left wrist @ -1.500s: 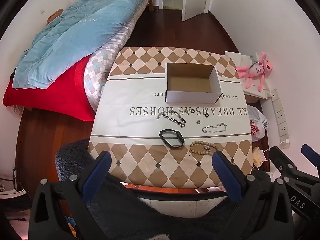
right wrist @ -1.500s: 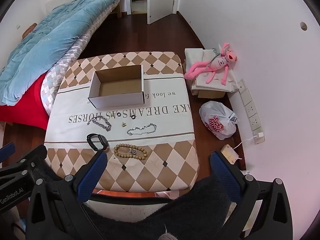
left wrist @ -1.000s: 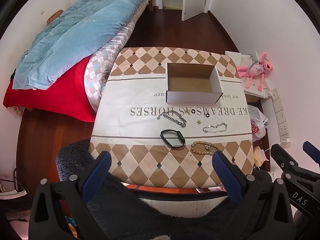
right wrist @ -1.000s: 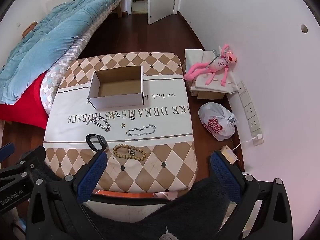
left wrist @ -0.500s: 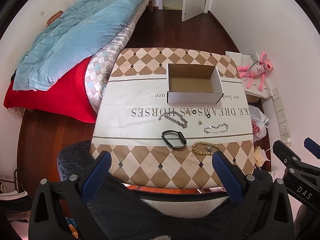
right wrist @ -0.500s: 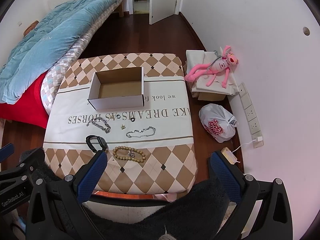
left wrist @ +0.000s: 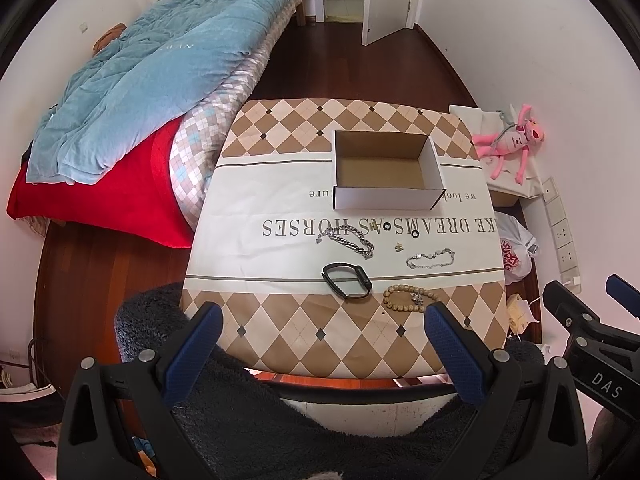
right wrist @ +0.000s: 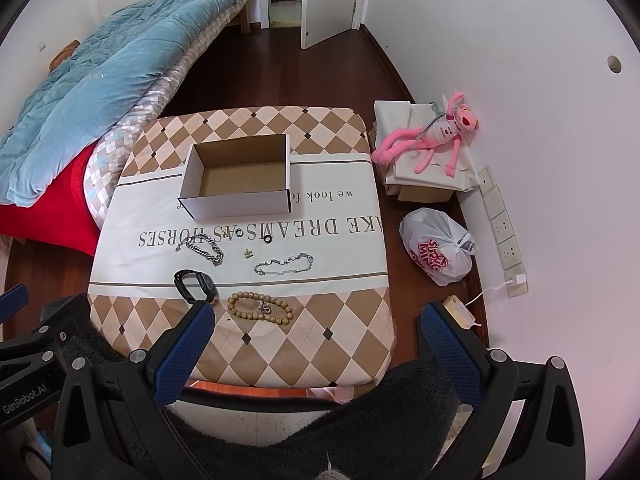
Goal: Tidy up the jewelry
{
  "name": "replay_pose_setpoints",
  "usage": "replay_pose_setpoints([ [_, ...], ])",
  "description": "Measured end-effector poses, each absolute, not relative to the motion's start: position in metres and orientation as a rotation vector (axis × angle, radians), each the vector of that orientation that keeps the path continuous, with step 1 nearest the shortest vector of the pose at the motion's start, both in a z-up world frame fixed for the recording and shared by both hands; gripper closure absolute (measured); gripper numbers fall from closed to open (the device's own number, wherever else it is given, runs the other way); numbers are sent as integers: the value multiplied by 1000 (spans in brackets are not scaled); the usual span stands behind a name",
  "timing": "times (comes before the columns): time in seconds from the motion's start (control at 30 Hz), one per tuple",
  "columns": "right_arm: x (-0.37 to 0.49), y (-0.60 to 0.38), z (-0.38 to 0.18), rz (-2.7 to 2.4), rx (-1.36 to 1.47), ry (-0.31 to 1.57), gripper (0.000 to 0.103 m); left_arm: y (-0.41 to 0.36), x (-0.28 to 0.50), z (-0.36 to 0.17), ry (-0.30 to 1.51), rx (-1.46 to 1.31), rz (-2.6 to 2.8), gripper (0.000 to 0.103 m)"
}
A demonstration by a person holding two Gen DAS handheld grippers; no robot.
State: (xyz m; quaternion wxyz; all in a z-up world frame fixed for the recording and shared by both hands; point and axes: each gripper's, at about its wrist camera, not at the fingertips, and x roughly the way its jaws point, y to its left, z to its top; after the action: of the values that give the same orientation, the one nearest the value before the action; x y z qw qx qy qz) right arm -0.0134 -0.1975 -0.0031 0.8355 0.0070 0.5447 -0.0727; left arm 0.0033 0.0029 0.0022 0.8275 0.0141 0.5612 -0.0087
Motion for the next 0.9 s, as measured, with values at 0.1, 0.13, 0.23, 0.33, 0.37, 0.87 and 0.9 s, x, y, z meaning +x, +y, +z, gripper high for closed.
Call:
replay_pose_setpoints([
  [0.1,-14,-198,-2,-153,15,1154,0,3,4,2,1192,29,-20,0],
  [0.13,-14,-197,-2,-153,14,1153,0,3,3,2,1191,28,-20,0],
  [0.23,-14,-199,-1,-154,15,1152,0,3,3,2,1191,28,-20,0],
  [0.33,-14,-199,0,-154,15,1150,0,3,4,4,1190,29,-20,0],
  [0.37,-12,-199,0,-154,16,1149,0,3,4,4,1190,28,-20,0],
  [0.87,-12,-199,1,-152,19,1145,0,2,6,8,1187,28,-21,0],
  [0.9,-15,-199,2,-152,21,1144,0,1,7,9,1187,28,-20,0],
])
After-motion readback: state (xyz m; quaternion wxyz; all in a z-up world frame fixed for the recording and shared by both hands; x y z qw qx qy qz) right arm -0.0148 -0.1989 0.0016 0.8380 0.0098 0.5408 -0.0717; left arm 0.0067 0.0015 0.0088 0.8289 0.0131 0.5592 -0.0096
